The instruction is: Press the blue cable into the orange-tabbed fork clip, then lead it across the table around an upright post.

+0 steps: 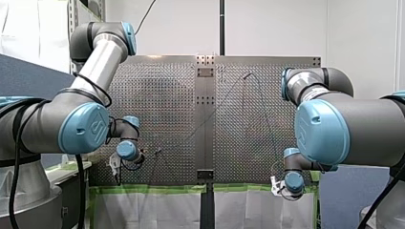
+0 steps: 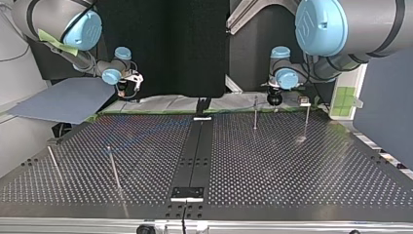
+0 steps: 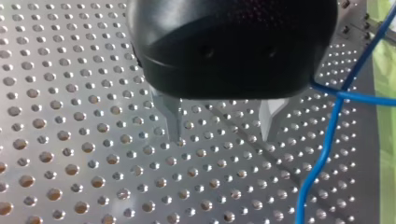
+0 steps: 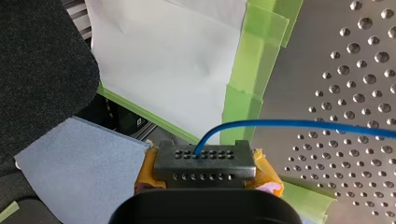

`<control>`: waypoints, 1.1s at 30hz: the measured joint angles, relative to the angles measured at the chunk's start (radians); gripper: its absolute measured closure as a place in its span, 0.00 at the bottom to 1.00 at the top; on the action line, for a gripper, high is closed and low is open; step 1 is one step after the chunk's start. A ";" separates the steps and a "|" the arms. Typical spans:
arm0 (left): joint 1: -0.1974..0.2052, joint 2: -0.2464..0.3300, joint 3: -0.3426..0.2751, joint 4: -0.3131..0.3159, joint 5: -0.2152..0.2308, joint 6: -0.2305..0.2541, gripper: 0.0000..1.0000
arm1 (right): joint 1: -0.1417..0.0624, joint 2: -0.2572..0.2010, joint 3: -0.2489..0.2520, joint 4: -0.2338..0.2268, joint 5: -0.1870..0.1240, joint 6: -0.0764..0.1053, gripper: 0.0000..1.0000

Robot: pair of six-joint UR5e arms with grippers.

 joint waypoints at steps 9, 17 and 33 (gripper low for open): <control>0.005 0.000 0.000 -0.039 0.027 -0.040 0.18 | -0.001 0.002 0.000 0.000 -0.002 -0.007 1.00; 0.017 0.000 -0.031 -0.076 0.090 -0.066 0.18 | -0.001 0.002 0.000 0.000 -0.003 -0.009 1.00; 0.054 0.002 -0.089 -0.026 0.222 -0.121 0.18 | -0.002 0.002 0.000 0.001 -0.004 -0.021 1.00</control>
